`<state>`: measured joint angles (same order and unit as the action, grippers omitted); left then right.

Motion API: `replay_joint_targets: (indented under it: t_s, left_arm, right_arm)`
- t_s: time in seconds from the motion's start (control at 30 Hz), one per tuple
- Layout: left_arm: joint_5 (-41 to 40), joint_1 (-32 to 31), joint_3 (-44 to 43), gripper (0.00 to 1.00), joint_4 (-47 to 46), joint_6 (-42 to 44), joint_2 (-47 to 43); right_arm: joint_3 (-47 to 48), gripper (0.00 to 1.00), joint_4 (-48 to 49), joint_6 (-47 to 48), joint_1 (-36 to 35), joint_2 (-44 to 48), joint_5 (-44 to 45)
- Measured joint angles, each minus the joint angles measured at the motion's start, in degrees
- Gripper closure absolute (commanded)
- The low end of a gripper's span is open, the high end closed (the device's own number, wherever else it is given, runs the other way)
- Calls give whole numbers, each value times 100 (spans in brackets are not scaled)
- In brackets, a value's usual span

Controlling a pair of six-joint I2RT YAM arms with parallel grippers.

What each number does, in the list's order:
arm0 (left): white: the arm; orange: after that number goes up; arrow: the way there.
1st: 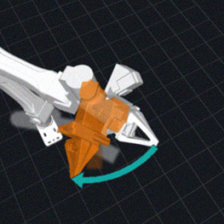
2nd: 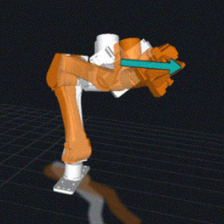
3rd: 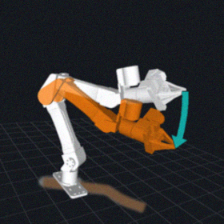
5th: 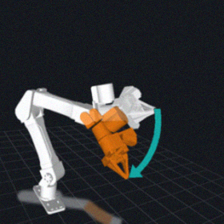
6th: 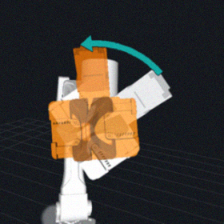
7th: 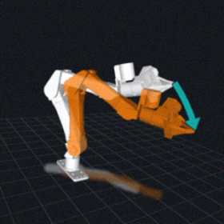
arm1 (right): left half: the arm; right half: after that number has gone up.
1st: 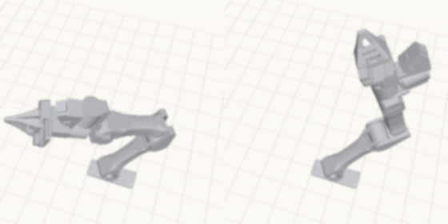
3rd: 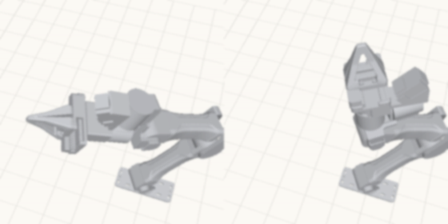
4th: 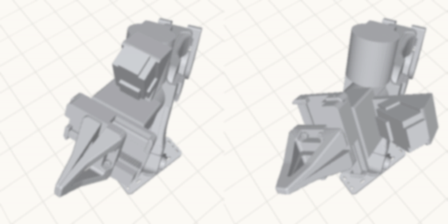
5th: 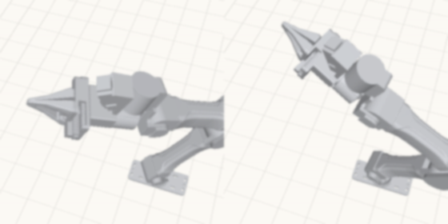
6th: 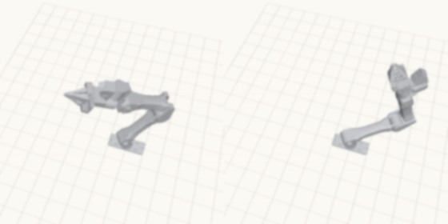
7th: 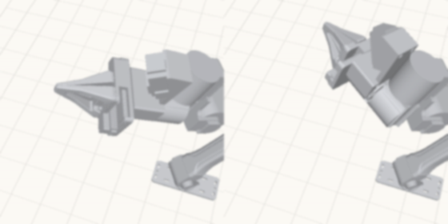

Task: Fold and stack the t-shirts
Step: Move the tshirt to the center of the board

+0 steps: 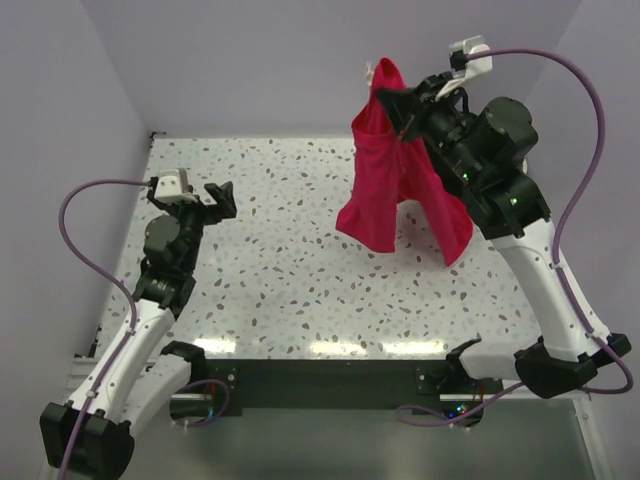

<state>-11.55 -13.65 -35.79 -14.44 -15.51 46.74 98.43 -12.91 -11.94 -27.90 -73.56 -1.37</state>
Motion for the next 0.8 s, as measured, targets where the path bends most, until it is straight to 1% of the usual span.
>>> replay_joint_targets:
  t_s: [0.17, 0.3, 0.4, 0.5, 0.6, 0.67, 0.73, 0.77, 0.8]
  left_arm:
    - [-107, 0, -76, 0, 219, 0, -245]
    - [-221, 0, -190, 0, 385, 0, -334]
    - [-291, 0, -236, 0, 516, 2, -382]
    - [-376, 0, -238, 0, 601, 2, -422]
    - [-417, 0, -238, 0, 643, 2, -413]
    - [-437, 0, -238, 0, 634, 2, -358]
    - [-450, 0, -238, 0, 634, 2, -210]
    - [-452, 0, -238, 0, 627, 0, -116]
    - [-450, 0, -238, 0, 627, 0, 11]
  right_arm:
    - [719, 100, -42, -177, -457, -407, -979]
    - [1377, 100, -94, -243, -841, -927, -1447]
    - [1572, 100, -173, -310, -1001, -1200, -1725]
    - [1473, 100, -317, -321, -1021, -1237, -1661]
    - [730, 100, -275, -308, -1001, -901, -981]
    - [-160, 100, -188, -358, -925, -479, -345]
    - [-1143, 100, -68, -527, -632, -79, 245]
    - [-1604, 97, -87, -634, -409, 92, 546]
    - [-2024, 88, -68, -754, -118, 179, 857]
